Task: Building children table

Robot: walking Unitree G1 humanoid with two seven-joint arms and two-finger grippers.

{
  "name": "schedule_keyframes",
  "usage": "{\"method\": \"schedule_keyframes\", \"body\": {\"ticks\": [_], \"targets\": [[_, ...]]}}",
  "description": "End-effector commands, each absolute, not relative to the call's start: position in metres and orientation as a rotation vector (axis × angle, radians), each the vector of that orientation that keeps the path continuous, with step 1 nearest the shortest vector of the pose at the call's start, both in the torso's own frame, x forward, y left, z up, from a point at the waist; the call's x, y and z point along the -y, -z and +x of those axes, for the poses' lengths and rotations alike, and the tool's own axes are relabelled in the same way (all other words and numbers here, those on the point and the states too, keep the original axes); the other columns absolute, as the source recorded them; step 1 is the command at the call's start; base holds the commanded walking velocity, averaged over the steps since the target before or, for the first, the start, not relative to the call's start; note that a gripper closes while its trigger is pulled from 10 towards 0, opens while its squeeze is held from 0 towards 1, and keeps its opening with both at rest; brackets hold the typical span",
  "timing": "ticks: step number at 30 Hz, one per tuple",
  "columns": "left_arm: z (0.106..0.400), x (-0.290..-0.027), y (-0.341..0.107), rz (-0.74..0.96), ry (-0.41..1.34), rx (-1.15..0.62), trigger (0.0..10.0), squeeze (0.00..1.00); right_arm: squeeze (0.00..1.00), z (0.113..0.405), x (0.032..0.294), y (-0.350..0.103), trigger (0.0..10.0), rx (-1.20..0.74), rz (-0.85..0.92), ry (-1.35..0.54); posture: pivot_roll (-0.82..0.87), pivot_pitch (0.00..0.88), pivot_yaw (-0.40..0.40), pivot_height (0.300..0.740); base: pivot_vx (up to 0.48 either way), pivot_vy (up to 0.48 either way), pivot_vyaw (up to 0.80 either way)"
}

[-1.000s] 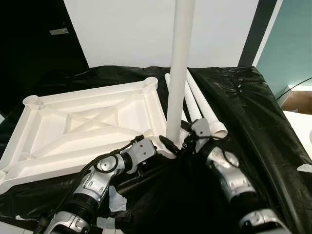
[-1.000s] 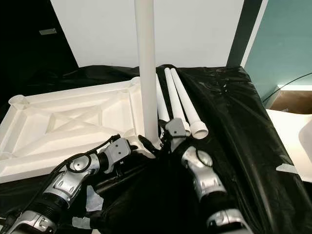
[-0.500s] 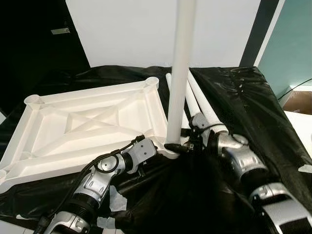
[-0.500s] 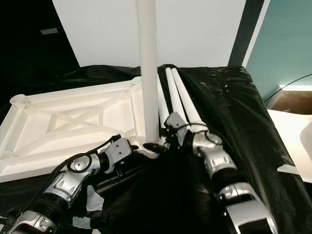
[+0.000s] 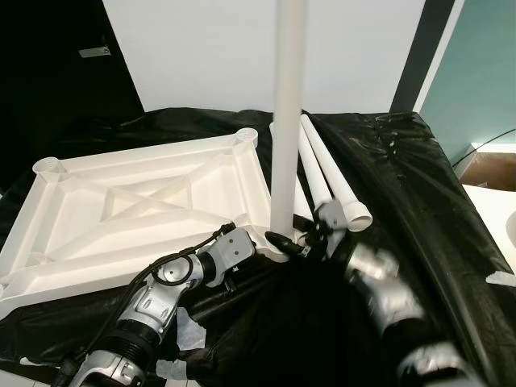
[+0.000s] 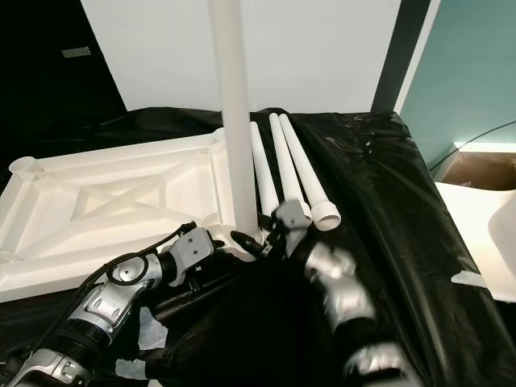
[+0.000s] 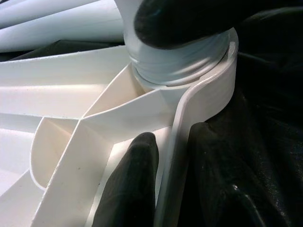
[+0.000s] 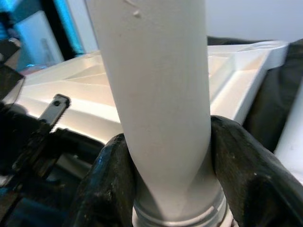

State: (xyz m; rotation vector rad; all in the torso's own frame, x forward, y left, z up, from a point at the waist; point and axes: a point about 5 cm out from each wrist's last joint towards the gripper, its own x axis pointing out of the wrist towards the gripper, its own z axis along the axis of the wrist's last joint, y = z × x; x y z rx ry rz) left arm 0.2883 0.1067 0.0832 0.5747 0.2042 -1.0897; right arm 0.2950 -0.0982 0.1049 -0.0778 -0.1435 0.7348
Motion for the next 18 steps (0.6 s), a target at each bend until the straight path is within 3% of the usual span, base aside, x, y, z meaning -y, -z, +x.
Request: {"method": "schedule_keyframes", "body": {"ticks": [1, 5, 13, 14, 15, 16, 18], "targets": [[0.262, -0.106, -0.046, 0.565, 1.218, -0.382, 10.0, 0.00, 0.00, 0.302, 0.117, -0.114, 0.0, 0.181, -0.089, -0.580, 0.09, 0.000, 0.020, 0.740, 0.000, 0.000, 0.00], [0.262, -0.107, -0.045, 0.568, 1.220, -0.387, 10.0, 0.00, 0.00, 0.303, 0.119, -0.121, 0.0, 0.223, -0.070, -0.414, 0.08, 0.000, 0.024, 0.740, 0.000, 0.000, 0.00], [0.264, -0.105, -0.047, 0.571, 1.223, -0.383, 10.0, 0.00, 0.00, 0.302, 0.113, -0.123, 0.0, 0.236, -0.100, -0.442, 0.08, 0.000, 0.025, 0.740, 0.000, 0.000, 0.00], [0.265, -0.104, -0.047, 0.572, 1.223, -0.381, 10.0, 0.00, 0.00, 0.301, 0.107, -0.122, 9.4, 0.232, -0.125, -0.485, 0.08, 0.000, 0.025, 0.740, 0.000, 0.000, 0.00], [0.265, -0.103, -0.047, 0.572, 1.223, -0.380, 10.0, 0.00, 0.00, 0.301, 0.102, -0.121, 10.0, 0.224, -0.141, -0.540, 0.08, 0.000, 0.025, 0.740, 0.000, 0.000, 0.00], [0.264, -0.104, -0.046, 0.571, 1.223, -0.382, 10.0, 0.00, 1.00, 0.300, 0.097, -0.121, 10.0, 0.212, -0.134, -0.596, 0.08, 0.000, 0.025, 0.740, 0.000, 0.000, 0.00], [0.262, -0.105, -0.045, 0.569, 1.223, -0.387, 10.0, 0.00, 1.00, 0.303, 0.091, -0.123, 10.0, 0.191, -0.133, -0.684, 0.08, 0.000, 0.023, 0.740, 0.000, 0.000, 0.00]]}}
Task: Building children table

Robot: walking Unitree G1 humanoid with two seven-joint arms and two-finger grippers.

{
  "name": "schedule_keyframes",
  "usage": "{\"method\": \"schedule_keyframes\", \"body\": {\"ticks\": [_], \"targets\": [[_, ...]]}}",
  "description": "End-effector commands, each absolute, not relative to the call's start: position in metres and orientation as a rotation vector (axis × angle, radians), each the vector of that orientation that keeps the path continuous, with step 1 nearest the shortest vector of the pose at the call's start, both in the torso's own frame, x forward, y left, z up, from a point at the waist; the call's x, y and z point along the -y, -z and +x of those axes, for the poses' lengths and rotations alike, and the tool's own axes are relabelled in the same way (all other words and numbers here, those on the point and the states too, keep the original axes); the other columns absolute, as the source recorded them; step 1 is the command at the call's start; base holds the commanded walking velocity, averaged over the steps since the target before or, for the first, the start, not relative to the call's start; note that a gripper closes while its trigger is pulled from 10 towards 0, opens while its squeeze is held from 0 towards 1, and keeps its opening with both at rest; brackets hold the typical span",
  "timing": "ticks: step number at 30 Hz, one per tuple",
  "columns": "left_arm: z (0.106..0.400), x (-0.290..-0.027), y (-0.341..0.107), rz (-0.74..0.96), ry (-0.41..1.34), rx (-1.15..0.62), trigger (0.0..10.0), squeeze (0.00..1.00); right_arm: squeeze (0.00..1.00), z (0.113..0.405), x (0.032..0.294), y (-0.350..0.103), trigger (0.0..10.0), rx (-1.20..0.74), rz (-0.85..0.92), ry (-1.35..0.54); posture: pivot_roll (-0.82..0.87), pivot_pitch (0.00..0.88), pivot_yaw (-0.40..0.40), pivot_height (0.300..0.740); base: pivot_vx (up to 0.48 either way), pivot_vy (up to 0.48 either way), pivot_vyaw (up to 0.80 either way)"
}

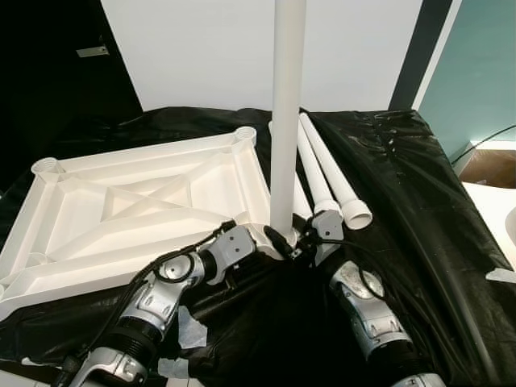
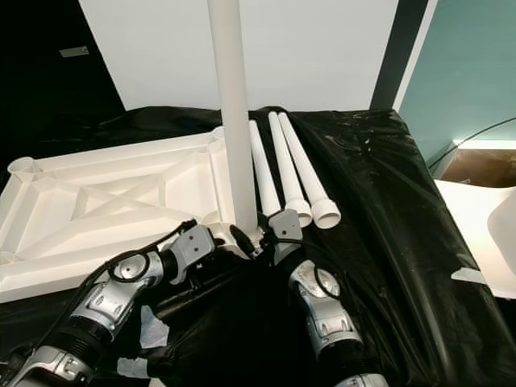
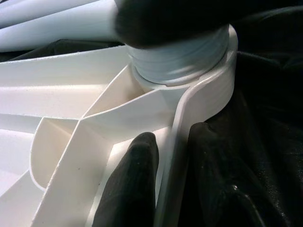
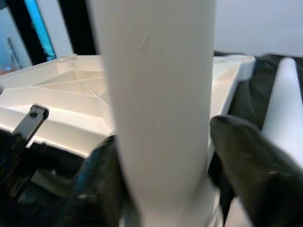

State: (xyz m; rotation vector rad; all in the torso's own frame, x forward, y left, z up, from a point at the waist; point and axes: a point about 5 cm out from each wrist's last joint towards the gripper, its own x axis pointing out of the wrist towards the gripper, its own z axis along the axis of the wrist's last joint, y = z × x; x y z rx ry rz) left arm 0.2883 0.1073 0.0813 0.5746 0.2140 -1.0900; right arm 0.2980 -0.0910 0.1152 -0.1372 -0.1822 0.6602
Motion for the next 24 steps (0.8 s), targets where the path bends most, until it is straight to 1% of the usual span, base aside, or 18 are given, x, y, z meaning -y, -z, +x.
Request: {"method": "schedule_keyframes", "body": {"ticks": [1, 2, 3, 4, 5, 6, 7, 8, 10, 12, 13, 14, 15, 16, 17, 19, 24], "targets": [[0.262, -0.105, -0.045, 0.569, 1.223, -0.387, 10.0, 0.00, 1.00, 0.303, 0.091, -0.123, 10.0, 0.191, -0.133, -0.684, 0.08, 0.000, 0.023, 0.740, 0.000, 0.000, 0.00], [0.262, -0.106, -0.045, 0.569, 1.222, -0.389, 10.0, 0.00, 1.00, 0.306, 0.090, -0.124, 10.0, 0.172, -0.139, -0.748, 0.08, 0.000, 0.023, 0.740, 0.000, 0.000, 0.00], [0.262, -0.106, -0.045, 0.569, 1.222, -0.389, 10.0, 0.00, 1.00, 0.306, 0.090, -0.124, 10.0, 0.172, -0.139, -0.748, 0.08, 0.000, 0.023, 0.740, 0.000, 0.000, 0.00], [0.262, -0.106, -0.045, 0.569, 1.222, -0.390, 10.0, 0.00, 0.89, 0.308, 0.089, -0.126, 10.0, 0.155, -0.147, -0.789, 0.08, 0.000, 0.023, 0.740, 0.000, 0.000, 0.00], [0.262, -0.106, -0.045, 0.569, 1.222, -0.390, 10.0, 0.00, 0.89, 0.308, 0.089, -0.126, 10.0, 0.155, -0.147, -0.789, 0.08, 0.000, 0.023, 0.740, 0.000, 0.000, 0.00], [0.262, -0.105, -0.045, 0.568, 1.221, -0.390, 10.0, 0.00, 0.00, 0.312, 0.090, -0.127, 10.0, 0.131, -0.173, -0.846, 0.08, 0.000, 0.020, 0.740, 0.000, 0.000, 0.00], [0.263, -0.105, -0.045, 0.568, 1.221, -0.388, 10.0, 0.00, 0.00, 0.316, 0.091, -0.128, 10.0, 0.110, -0.199, -0.885, 0.08, 0.000, 0.019, 0.740, 0.000, 0.000, 0.00], [0.263, -0.105, -0.045, 0.568, 1.221, -0.388, 10.0, 0.00, 0.00, 0.316, 0.091, -0.128, 10.0, 0.110, -0.199, -0.885, 0.08, 0.000, 0.019, 0.740, 0.000, 0.000, 0.00], [0.264, -0.103, -0.045, 0.567, 1.218, -0.384, 10.0, 0.00, 0.00, 0.322, 0.096, -0.125, 10.0, 0.031, -0.265, -0.971, 0.08, 0.000, 0.018, 0.740, 0.000, 0.000, 0.00], [0.264, -0.103, -0.045, 0.567, 1.218, -0.384, 10.0, 0.00, 0.00, 0.322, 0.096, -0.125, 10.0, 0.031, -0.265, -0.971, 0.08, 0.000, 0.018, 0.740, 0.000, 0.000, 0.00], [0.264, -0.103, -0.045, 0.567, 1.217, -0.383, 10.0, 0.00, 0.00, 0.324, 0.099, -0.124, 8.2, -0.002, -0.288, -1.000, 0.08, 0.000, 0.018, 0.740, 0.000, 0.000, 0.00], [0.264, -0.103, -0.045, 0.567, 1.217, -0.383, 10.0, 0.00, 0.00, 0.324, 0.099, -0.124, 8.2, -0.002, -0.288, -1.000, 0.08, 0.000, 0.018, 0.740, 0.000, 0.000, 0.00], [0.264, -0.104, -0.045, 0.567, 1.215, -0.383, 10.0, 0.00, 0.00, 0.325, 0.101, -0.123, 5.0, -0.035, -0.320, -1.034, 0.08, 0.000, 0.019, 0.740, 0.000, 0.000, 0.00], [0.264, -0.104, -0.045, 0.567, 1.215, -0.383, 10.0, 0.00, 0.00, 0.325, 0.101, -0.123, 5.0, -0.035, -0.320, -1.034, 0.08, 0.000, 0.019, 0.740, 0.000, 0.000, 0.00], [0.264, -0.104, -0.045, 0.568, 1.214, -0.384, 10.0, 0.00, 0.00, 0.326, 0.102, -0.122, 0.0, -0.064, -0.332, -1.073, 0.09, 0.000, 0.019, 0.740, 0.000, 0.000, 0.00], [0.264, -0.106, -0.045, 0.569, 1.213, -0.386, 10.0, 0.00, 0.00, 0.327, 0.103, -0.125, 0.0, -0.070, -0.364, -1.133, 0.08, 0.000, 0.021, 0.740, 0.000, 0.000, 0.00], [0.263, -0.106, -0.045, 0.570, 1.215, -0.385, 10.0, 0.00, 0.00, 0.325, 0.102, -0.127, 0.0, -0.075, -0.362, -1.167, 0.08, 0.000, 0.025, 0.740, 0.000, 0.000, 0.00]]}}
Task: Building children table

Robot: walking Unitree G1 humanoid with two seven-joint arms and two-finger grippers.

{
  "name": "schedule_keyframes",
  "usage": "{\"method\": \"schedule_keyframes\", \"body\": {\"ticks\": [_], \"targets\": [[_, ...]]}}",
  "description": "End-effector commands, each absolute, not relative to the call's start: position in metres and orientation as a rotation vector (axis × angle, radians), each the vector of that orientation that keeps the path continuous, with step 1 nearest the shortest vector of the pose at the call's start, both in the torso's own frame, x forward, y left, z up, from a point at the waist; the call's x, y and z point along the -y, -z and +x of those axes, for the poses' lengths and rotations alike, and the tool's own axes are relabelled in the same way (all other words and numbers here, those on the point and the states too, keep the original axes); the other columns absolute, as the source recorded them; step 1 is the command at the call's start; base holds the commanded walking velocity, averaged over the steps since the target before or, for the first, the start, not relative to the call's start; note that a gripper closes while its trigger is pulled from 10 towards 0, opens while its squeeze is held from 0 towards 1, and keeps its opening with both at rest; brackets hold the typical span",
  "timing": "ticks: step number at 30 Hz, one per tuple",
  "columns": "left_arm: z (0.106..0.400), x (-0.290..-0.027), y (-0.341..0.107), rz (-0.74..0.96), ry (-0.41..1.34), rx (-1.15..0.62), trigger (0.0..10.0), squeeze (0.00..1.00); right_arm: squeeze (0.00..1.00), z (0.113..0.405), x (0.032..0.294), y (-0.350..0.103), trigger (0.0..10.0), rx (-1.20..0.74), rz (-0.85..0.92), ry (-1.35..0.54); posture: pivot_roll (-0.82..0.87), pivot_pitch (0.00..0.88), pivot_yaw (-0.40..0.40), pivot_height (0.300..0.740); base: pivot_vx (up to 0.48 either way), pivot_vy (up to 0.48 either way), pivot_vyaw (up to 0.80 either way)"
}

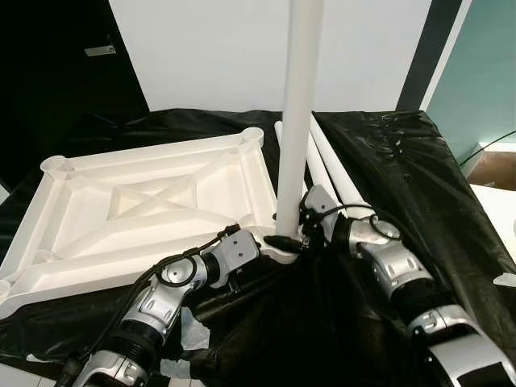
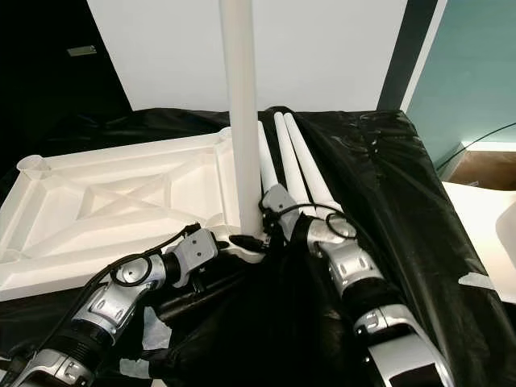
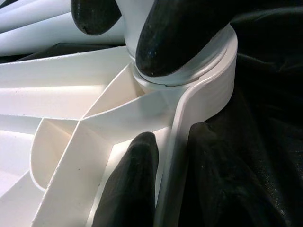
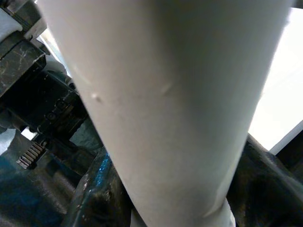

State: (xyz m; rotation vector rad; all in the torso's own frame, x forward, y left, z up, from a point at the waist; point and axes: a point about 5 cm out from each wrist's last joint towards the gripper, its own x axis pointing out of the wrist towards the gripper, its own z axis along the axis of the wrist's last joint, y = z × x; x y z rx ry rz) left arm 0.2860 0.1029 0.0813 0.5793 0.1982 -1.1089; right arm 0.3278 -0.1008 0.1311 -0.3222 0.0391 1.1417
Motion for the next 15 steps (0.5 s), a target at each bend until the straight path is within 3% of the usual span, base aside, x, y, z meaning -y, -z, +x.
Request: {"method": "schedule_keyframes", "body": {"ticks": [1, 8, 10, 12, 14, 15], "targets": [[0.263, -0.106, -0.045, 0.570, 1.215, -0.385, 10.0, 0.00, 0.00, 0.324, 0.102, -0.126, 0.0, -0.081, -0.355, -1.176, 0.08, 0.000, 0.025, 0.740, 0.000, 0.000, 0.00], [0.263, -0.105, -0.045, 0.570, 1.217, -0.385, 10.0, 0.00, 0.00, 0.320, 0.101, -0.122, 0.0, -0.088, -0.341, -1.179, 0.08, 0.000, 0.025, 0.740, 0.000, 0.000, 0.00], [0.263, -0.105, -0.045, 0.571, 1.218, -0.384, 10.0, 0.00, 0.00, 0.313, 0.096, -0.116, 0.0, -0.049, -0.284, -1.090, 0.08, 0.000, 0.022, 0.740, 0.000, 0.000, 0.00], [0.263, -0.105, -0.045, 0.572, 1.219, -0.383, 10.0, 0.00, 0.00, 0.301, 0.100, -0.114, 0.0, 0.133, -0.101, -0.692, 0.08, 0.000, 0.019, 0.740, 0.000, 0.000, 0.00], [0.263, -0.105, -0.045, 0.572, 1.219, -0.383, 10.0, 0.00, 0.00, 0.301, 0.100, -0.114, 0.0, 0.133, -0.101, -0.692, 0.08, 0.000, 0.019, 0.740, 0.000, 0.000, 0.00], [0.263, -0.105, -0.045, 0.572, 1.220, -0.383, 10.0, 0.00, 0.00, 0.297, 0.105, -0.115, 0.0, 0.176, -0.060, -0.567, 0.08, 0.000, 0.019, 0.740, 0.000, 0.000, 0.00]]}}
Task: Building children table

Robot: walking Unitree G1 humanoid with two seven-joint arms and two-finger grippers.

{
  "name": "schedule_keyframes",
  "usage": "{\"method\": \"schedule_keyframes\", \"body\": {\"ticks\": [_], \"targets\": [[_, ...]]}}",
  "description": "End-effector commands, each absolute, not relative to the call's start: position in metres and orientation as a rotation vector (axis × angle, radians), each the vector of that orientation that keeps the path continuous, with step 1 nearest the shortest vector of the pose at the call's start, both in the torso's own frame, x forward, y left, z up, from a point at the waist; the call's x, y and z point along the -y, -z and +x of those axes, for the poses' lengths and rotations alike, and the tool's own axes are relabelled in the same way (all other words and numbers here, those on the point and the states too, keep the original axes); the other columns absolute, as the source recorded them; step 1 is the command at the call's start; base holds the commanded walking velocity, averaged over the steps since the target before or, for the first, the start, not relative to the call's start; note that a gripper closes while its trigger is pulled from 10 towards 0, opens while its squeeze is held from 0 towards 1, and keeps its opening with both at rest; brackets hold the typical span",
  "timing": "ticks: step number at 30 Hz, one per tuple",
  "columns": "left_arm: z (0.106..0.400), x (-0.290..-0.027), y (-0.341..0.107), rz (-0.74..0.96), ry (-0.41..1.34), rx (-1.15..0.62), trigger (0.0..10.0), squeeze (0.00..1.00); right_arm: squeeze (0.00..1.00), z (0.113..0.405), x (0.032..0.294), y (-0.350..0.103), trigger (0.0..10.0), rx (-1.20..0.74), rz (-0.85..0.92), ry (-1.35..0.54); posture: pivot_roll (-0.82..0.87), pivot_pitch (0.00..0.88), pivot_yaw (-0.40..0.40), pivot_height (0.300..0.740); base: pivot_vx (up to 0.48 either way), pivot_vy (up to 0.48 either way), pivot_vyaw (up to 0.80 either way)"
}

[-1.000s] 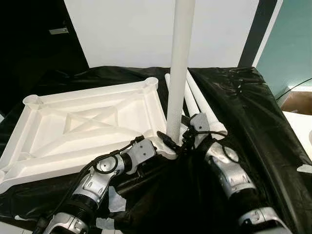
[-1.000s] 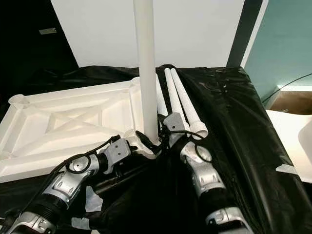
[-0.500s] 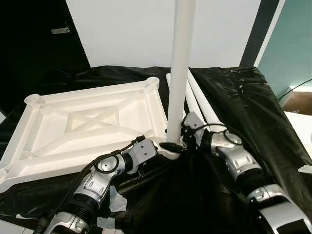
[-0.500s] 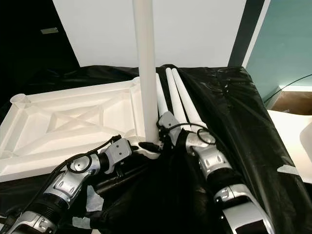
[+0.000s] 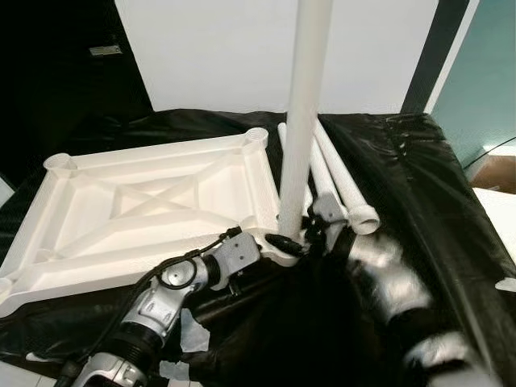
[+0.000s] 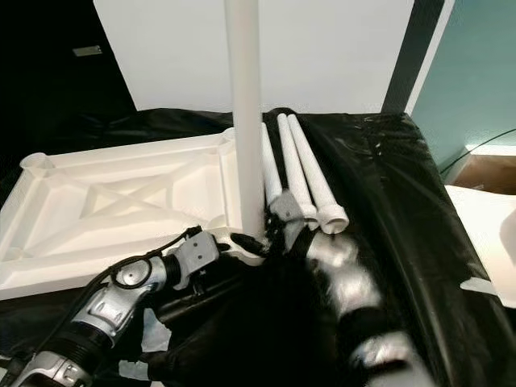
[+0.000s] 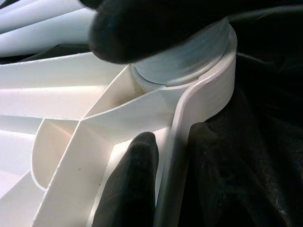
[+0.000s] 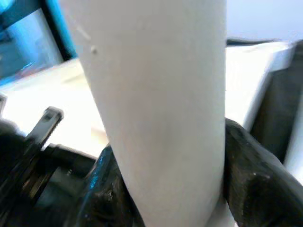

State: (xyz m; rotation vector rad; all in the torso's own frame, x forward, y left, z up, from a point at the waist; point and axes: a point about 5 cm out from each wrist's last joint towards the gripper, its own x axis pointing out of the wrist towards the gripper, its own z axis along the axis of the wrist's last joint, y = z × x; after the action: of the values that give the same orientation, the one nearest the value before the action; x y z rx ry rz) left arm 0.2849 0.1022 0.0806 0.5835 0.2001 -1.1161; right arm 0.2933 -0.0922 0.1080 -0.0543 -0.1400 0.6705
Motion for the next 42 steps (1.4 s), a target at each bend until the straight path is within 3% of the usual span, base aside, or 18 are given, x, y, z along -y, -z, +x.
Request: {"method": "schedule_keyframes", "body": {"ticks": [1, 5, 12, 13, 14, 15, 16, 17, 20, 21, 23, 30, 32, 42], "targets": [[0.263, -0.104, -0.045, 0.573, 1.223, -0.381, 10.0, 0.00, 0.00, 0.297, 0.109, -0.116, 0.0, 0.201, -0.057, -0.480, 0.08, 0.000, 0.026, 0.740, 0.000, 0.000, 0.00], [0.263, -0.101, -0.046, 0.574, 1.233, -0.375, 10.0, 0.00, 0.00, 0.302, 0.114, -0.121, 0.0, 0.230, -0.089, -0.403, 0.07, 0.000, 0.028, 0.740, 0.000, 0.000, 0.00], [0.263, -0.099, -0.046, 0.573, 1.236, -0.372, 10.0, 0.00, 0.00, 0.300, 0.108, -0.120, 0.0, 0.216, -0.102, -0.425, 0.07, 0.000, 0.026, 0.740, 0.000, 0.000, 0.00], [0.263, -0.099, -0.046, 0.572, 1.235, -0.372, 10.0, 0.00, 0.00, 0.299, 0.103, -0.118, 10.0, 0.203, -0.138, -0.449, 0.07, 0.000, 0.020, 0.740, 0.000, 0.000, 0.00], [0.263, -0.099, -0.046, 0.572, 1.235, -0.372, 10.0, 0.00, 0.00, 0.299, 0.103, -0.118, 10.0, 0.203, -0.138, -0.449, 0.07, 0.000, 0.020, 0.740, 0.000, 0.000, 0.00], [0.262, -0.099, -0.045, 0.571, 1.233, -0.374, 10.0, 0.00, 0.87, 0.299, 0.098, -0.117, 10.0, 0.191, -0.146, -0.494, 0.08, 0.000, 0.016, 0.740, 0.000, 0.000, 0.00], [0.262, -0.099, -0.045, 0.571, 1.233, -0.374, 10.0, 0.00, 0.87, 0.299, 0.098, -0.117, 10.0, 0.191, -0.146, -0.494, 0.08, 0.000, 0.016, 0.740, 0.000, 0.000, 0.00], [0.262, -0.100, -0.044, 0.569, 1.230, -0.377, 10.0, 0.00, 1.00, 0.299, 0.092, -0.116, 10.0, 0.175, -0.146, -0.584, 0.08, 0.000, 0.016, 0.740, 0.000, 0.000, 0.00], [0.261, -0.101, -0.044, 0.569, 1.228, -0.379, 10.0, 0.00, 1.00, 0.299, 0.087, -0.116, 10.0, 0.163, -0.146, -0.655, 0.08, 0.000, 0.016, 0.740, 0.000, 0.000, 0.00], [0.262, -0.101, -0.044, 0.569, 1.227, -0.380, 10.0, 0.00, 0.00, 0.300, 0.086, -0.116, 10.0, 0.143, -0.147, -0.741, 0.08, 0.000, 0.016, 0.740, 0.000, 0.000, 0.00], [0.263, -0.101, -0.045, 0.570, 1.225, -0.379, 10.0, 0.00, 0.00, 0.305, 0.089, -0.117, 10.0, 0.104, -0.173, -0.869, 0.08, 0.000, 0.019, 0.740, 0.000, 0.000, 0.00], [0.264, -0.101, -0.045, 0.573, 1.227, -0.377, 10.0, 0.00, 0.00, 0.322, 0.103, -0.128, 10.0, 0.047, -0.243, -1.023, 0.07, 0.000, 0.024, 0.740, 0.000, 0.000, 0.00], [0.263, -0.101, -0.045, 0.573, 1.228, -0.378, 10.0, 0.00, 0.00, 0.326, 0.109, -0.133, 0.0, 0.025, -0.273, -1.078, 0.08, 0.000, 0.024, 0.740, 0.000, 0.000, 0.00], [0.263, -0.103, -0.045, 0.575, 1.224, -0.379, 10.0, 0.00, 0.00, 0.326, 0.118, -0.134, 0.0, -0.070, -0.356, -1.266, 0.08, 0.000, 0.026, 0.740, 0.000, 0.000, 0.00]]}}
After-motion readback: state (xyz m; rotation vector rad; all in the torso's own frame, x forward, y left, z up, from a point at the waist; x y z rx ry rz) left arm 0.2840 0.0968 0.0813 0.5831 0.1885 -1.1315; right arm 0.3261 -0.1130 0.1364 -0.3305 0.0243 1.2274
